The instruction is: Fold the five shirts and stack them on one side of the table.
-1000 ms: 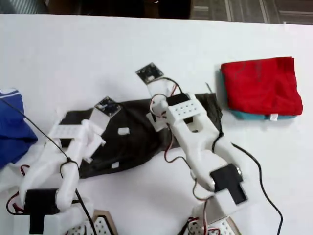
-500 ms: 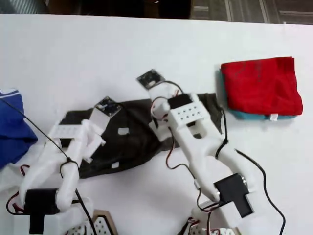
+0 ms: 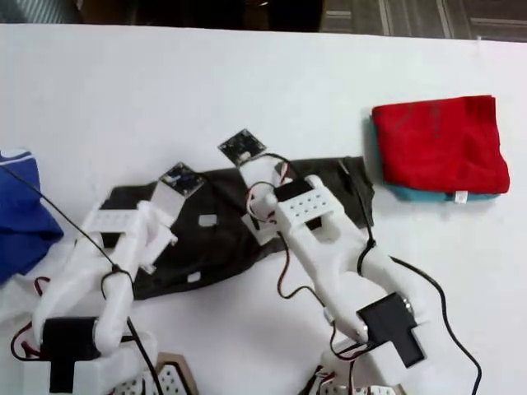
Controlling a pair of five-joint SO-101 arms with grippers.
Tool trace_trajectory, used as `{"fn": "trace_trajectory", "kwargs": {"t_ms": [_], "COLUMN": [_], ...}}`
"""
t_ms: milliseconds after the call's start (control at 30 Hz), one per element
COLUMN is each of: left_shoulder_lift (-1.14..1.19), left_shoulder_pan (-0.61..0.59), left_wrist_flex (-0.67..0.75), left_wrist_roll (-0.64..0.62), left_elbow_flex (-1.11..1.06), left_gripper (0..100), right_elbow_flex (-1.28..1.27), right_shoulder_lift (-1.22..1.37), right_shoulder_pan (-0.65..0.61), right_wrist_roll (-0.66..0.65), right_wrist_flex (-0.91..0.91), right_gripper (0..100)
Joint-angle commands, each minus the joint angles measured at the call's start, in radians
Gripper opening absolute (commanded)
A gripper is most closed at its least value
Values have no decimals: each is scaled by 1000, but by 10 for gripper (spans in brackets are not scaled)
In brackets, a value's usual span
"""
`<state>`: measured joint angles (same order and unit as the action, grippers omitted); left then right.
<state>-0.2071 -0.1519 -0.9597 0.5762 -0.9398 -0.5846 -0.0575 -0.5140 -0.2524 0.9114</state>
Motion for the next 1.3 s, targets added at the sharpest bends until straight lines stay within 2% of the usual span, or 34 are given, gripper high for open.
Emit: {"fn": "trace_trajectory", "kwargs": {"t_ms": [0, 100, 167, 333, 567, 700, 867, 1067, 1200, 1267], "left_shoulder_lift": [-3, -3, -3, -3, -3, -3, -5, -5, -5, -5], "left_shoulder_pan": [6, 6, 6, 6, 6, 6, 6, 8, 8, 6], "left_wrist_flex": [5, 5, 5, 5, 5, 5, 5, 5, 5, 5], "left_wrist_roll": [-9, -9, -9, -9, -9, -9, -5, -3, -6, -6], "left_elbow_flex": [-5, -5, -5, -5, -7, -7, -12, -12, -12, -12], "left_gripper": [26, 26, 26, 26, 26, 26, 26, 26, 26, 26], "right_elbow_flex": [63, 118, 130, 66, 14, 15, 41, 133, 186, 226], "right_shoulder_lift": [-137, -259, -326, -346, -131, -2, 13, 74, 162, 160], "right_shoulder_pan": [56, 139, 219, 358, 372, 395, 461, 415, 377, 383], "right_wrist_roll": [-2, -3, -6, -163, -184, -186, -184, -184, -184, -184], "right_wrist_flex": [102, 228, 249, 104, -77, -76, -111, -206, -189, -124], "right_gripper": [21, 21, 24, 24, 22, 21, 21, 21, 21, 21]}}
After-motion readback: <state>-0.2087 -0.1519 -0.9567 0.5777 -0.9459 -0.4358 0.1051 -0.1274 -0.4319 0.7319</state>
